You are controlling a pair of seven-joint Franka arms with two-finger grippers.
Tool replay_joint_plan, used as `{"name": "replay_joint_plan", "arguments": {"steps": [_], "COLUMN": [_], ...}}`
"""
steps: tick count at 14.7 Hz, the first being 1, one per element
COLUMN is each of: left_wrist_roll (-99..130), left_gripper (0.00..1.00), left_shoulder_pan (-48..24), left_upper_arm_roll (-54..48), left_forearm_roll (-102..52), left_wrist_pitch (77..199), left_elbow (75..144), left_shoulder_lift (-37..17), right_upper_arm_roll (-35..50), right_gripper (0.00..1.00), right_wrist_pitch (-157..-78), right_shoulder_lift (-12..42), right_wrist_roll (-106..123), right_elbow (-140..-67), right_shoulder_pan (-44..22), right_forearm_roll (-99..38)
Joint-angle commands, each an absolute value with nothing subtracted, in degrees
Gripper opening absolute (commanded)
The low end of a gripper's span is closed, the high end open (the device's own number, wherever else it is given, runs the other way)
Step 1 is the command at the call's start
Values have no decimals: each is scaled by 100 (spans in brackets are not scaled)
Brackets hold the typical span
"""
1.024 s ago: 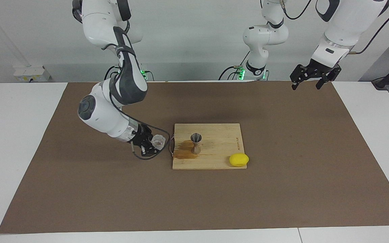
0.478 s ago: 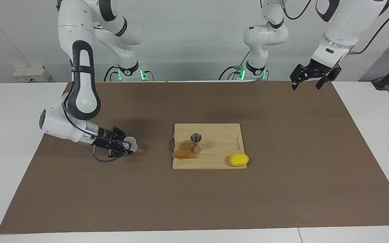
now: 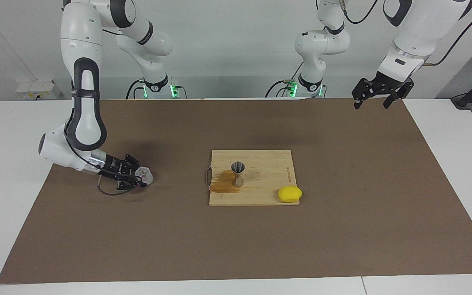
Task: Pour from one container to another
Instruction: 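Lower the clear glass onto the table with the right gripper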
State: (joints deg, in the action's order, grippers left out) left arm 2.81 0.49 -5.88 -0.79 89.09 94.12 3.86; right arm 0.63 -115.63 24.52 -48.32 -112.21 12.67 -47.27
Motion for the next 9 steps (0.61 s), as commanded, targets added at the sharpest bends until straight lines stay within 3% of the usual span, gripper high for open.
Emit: {"name": "replay_joint_plan", "arguments": {"steps": [1,2,3,9], "left_wrist_roll": [272,272,272,272], "left_gripper": [100,100,100,100], "left_shoulder_pan": [123,123,123,123], "left_upper_arm_roll": [-624,-624,-624,-624], "left_forearm_roll": [-114,-114,-114,-123], "left_wrist_pitch": [8895,8895,8895,8895], "left_elbow": [9457,9457,9457,9457], "left_shoulder_lift": [448,448,448,448], "right_upper_arm_roll": [106,105,105,79], "right_gripper": [20,64,99,100], "right_wrist_pitch": [-11926,-12075,-12102,-12129], "right_shoulder_lift": [2303,2294,2294,1891], "right_wrist_roll": [-4667,-4650,-4641,-4597], "right_elbow": [-11662,-11715,-11716,-11725], "right_shoulder_pan": [1424,1415,1415,1362], "right_forearm_roll": [-4896,-4887,-4808,-4221]}}
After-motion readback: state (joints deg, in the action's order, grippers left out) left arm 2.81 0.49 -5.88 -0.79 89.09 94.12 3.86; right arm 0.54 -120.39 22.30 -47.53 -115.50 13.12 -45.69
